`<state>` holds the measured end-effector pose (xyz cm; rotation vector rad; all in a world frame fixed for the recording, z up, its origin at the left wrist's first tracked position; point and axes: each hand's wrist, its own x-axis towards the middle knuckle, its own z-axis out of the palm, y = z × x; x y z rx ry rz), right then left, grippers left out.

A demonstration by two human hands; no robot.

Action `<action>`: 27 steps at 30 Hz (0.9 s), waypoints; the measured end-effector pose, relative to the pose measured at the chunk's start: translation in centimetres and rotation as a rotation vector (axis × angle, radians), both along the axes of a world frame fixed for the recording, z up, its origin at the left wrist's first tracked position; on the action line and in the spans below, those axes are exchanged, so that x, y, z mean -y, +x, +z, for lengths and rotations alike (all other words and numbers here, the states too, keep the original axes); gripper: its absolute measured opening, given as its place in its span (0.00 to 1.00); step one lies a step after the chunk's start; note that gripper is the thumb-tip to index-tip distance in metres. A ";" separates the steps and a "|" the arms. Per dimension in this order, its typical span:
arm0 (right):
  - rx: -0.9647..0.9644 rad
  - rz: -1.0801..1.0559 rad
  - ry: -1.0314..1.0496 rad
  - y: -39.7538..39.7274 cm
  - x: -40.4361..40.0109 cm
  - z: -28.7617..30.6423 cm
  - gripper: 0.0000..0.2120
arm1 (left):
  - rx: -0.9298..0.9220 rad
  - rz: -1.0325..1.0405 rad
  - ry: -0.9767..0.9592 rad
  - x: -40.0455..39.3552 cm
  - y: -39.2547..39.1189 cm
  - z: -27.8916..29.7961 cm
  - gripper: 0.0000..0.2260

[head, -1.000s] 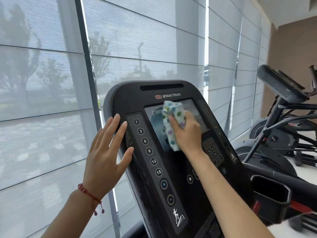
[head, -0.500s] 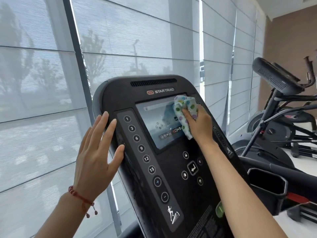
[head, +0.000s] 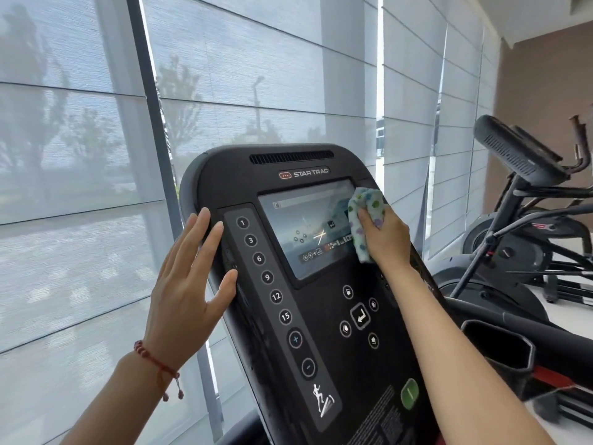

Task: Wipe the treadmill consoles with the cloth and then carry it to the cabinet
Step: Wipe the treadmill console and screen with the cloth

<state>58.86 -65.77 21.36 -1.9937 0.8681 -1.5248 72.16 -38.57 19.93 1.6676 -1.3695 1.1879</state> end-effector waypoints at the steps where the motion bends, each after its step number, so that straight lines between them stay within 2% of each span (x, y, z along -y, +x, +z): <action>1: 0.000 0.009 -0.020 0.1 -1.1 -0.1 0.20 | 0.003 -0.001 0.002 0.0 0.1 0.0 0.24; 11: 0.022 0.270 -0.202 0.5 -11.6 -0.5 0.22 | 0.069 0.121 0.064 -1.1 -0.2 1.2 0.24; 15: 0.139 0.336 -0.173 0.7 -14.4 0.1 0.16 | 0.127 0.170 0.121 -1.7 0.0 2.1 0.24; 21: 0.132 0.191 -0.210 4.4 -17.9 2.6 0.18 | 0.138 0.199 0.127 -3.2 1.0 2.4 0.24; 27: 0.103 0.195 -0.207 7.2 -18.3 7.2 0.18 | 0.114 0.212 0.153 -4.2 1.3 1.9 0.24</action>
